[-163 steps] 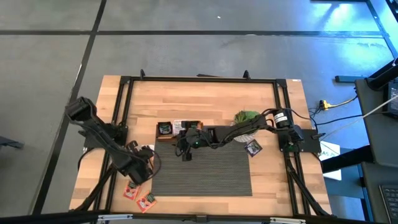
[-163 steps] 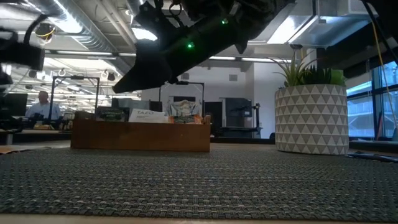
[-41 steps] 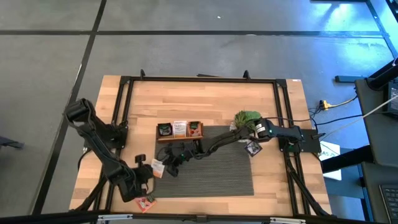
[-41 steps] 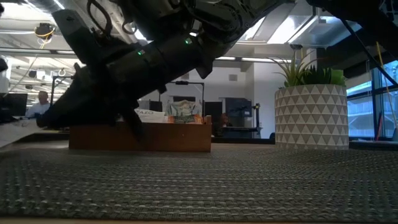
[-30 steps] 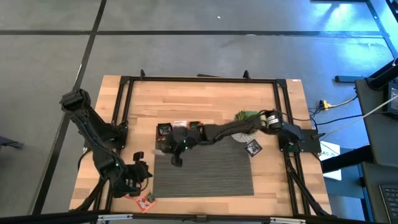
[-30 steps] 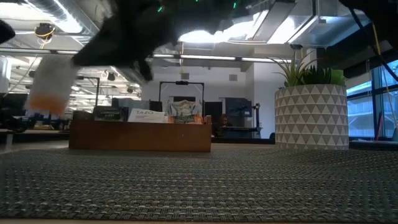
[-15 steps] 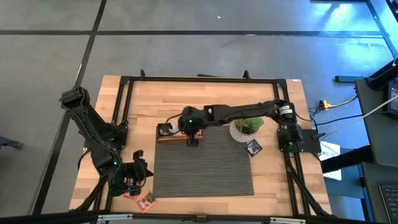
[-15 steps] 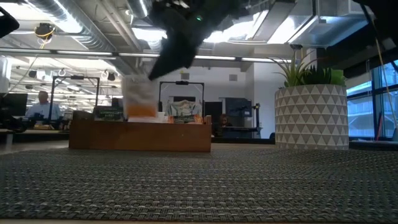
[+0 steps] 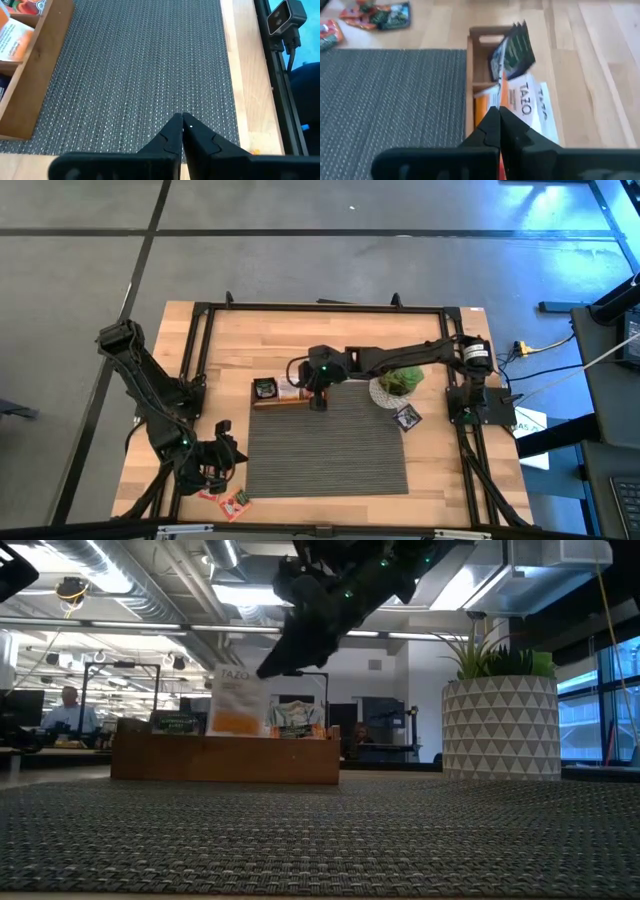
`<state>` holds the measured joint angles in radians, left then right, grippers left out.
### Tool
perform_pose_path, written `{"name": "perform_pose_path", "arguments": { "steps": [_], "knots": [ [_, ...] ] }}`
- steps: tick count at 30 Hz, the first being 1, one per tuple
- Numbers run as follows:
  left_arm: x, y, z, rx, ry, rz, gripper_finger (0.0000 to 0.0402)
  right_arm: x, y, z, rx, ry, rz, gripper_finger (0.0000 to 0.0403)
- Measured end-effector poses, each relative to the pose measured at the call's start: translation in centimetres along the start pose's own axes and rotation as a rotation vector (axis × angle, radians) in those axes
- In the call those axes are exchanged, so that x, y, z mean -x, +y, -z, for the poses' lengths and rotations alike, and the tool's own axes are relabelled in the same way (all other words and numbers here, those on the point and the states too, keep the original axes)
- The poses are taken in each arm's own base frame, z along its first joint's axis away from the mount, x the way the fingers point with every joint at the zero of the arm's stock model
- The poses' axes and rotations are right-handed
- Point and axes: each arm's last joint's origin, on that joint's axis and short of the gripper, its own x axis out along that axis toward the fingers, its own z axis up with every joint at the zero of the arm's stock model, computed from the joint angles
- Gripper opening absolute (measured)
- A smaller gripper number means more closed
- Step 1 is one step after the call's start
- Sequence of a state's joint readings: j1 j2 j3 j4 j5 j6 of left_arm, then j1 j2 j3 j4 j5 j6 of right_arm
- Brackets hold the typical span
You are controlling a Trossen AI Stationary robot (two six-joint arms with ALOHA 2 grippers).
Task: Pick & Place Tea
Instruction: Put the white tea bag to the middle section of the wooden organizer
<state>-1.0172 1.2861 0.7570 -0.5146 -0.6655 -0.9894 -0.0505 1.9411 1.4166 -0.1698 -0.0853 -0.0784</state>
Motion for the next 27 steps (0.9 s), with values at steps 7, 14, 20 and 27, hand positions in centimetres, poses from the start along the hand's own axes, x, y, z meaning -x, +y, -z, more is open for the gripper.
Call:
{"name": "perform_pose_path", "arguments": {
  "steps": [7, 14, 20, 27],
  "knots": [
    [0.0, -0.1, -0.1, 0.029, -0.005, 0.011, 0.0009, -0.2, -0.1, 0.6, 0.0, 0.05, 0.007, 0.0],
    [0.0, -0.2, -0.2, 0.039, -0.011, 0.021, 0.0007, -2.4, -0.1, 1.8, 0.0, 0.071, 0.0, 0.0],
    [0.0, -0.2, -0.2, 0.038, -0.01, 0.02, 0.001, -2.5, -0.2, 1.6, 0.004, 0.042, 0.003, 0.0009],
    [0.0, -0.2, -0.2, 0.037, -0.009, 0.021, 0.0007, -2.5, -0.2, 1.5, 0.031, 0.03, 0.004, 0.0038]
  ]
}}
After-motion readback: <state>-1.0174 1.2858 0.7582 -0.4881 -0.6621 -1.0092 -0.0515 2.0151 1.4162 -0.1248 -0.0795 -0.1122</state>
